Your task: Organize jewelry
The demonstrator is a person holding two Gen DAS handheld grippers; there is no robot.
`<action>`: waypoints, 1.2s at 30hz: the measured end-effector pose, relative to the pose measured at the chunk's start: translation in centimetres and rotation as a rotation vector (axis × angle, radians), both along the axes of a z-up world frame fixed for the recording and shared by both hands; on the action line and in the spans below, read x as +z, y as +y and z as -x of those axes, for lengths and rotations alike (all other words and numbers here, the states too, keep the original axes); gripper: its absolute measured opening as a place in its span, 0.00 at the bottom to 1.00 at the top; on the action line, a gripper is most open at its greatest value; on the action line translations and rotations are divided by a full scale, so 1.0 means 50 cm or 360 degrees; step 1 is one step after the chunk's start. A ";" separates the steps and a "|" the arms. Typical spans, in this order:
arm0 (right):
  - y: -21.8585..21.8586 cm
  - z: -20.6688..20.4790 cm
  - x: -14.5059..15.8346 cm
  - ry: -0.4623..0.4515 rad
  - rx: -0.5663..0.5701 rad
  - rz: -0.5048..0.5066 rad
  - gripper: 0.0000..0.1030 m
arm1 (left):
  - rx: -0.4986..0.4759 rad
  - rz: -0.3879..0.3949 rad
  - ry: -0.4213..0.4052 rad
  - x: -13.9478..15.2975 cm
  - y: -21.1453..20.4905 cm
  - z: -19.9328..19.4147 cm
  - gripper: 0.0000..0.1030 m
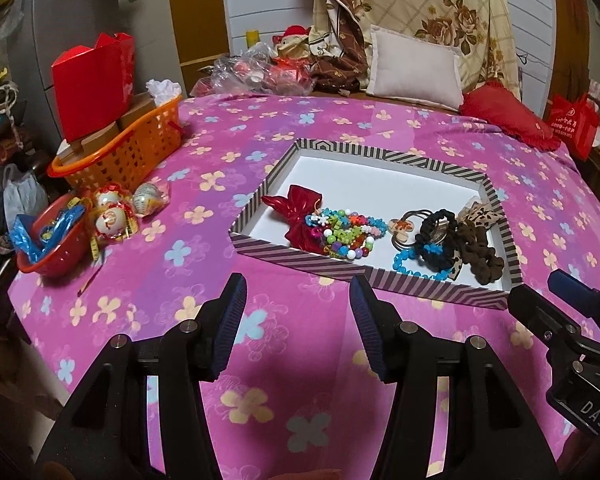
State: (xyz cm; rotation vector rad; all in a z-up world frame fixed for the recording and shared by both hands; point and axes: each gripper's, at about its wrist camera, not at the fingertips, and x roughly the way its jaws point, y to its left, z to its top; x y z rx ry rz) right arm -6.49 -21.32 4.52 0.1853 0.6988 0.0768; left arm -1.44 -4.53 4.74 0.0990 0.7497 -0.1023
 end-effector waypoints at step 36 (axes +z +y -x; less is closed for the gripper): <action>0.005 0.001 -0.009 0.0061 -0.0006 0.0007 0.72 | 0.0018 -0.0028 -0.0041 0.009 0.005 0.026 0.52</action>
